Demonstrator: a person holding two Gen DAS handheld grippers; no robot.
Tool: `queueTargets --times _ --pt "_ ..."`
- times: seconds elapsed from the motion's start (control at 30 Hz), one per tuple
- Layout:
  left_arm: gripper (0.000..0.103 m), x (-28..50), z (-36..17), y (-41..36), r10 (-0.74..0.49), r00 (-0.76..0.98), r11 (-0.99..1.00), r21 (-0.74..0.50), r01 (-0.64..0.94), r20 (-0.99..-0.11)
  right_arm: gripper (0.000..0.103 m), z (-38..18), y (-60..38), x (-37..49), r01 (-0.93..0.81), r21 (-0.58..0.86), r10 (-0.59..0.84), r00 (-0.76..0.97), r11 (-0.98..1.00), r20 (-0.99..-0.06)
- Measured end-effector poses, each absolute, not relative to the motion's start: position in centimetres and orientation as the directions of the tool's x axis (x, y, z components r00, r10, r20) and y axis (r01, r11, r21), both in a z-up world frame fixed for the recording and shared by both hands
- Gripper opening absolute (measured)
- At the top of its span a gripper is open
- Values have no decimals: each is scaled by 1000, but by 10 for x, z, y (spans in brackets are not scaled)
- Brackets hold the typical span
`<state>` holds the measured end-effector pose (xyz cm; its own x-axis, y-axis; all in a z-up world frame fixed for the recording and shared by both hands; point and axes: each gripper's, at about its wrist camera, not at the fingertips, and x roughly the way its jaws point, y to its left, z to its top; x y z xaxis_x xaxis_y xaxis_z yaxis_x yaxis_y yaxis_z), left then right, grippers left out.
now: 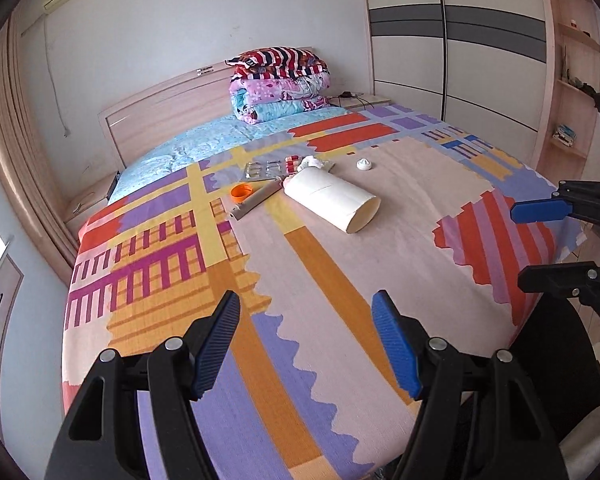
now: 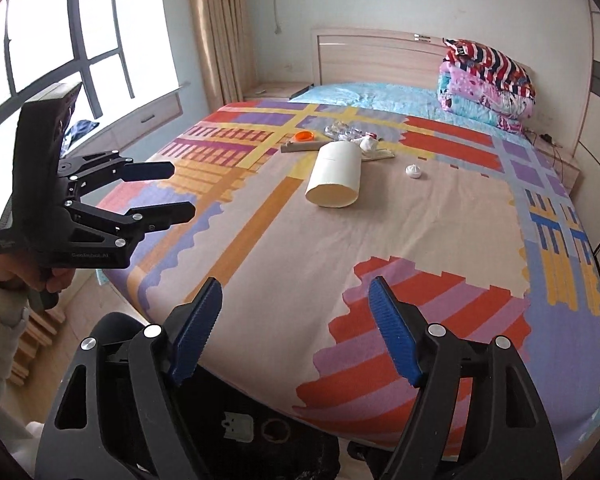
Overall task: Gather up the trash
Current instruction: 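Raise both tools from the bin back toward the bed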
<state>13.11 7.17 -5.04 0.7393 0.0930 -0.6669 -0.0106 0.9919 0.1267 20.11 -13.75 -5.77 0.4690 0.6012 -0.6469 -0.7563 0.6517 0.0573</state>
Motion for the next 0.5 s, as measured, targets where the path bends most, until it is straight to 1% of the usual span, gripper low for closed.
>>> queueTargets --times 0.13,0.2,0.4,0.5 --pt "66 148 -48 86 77 741 994 105 -9 -667 76 -60 -121 217 -748 50 589 478 662 -652" --pt "66 157 -47 94 90 740 994 110 -22 -666 80 -63 -112 225 -747 43 583 479 663 -656" --pt "66 189 -49 119 114 730 991 131 -33 -674 80 -71 -86 250 -740 23 554 484 673 -677" --pt "66 209 -55 129 113 711 991 134 -26 -694 80 -75 -73 261 -734 13 544 490 678 -681"
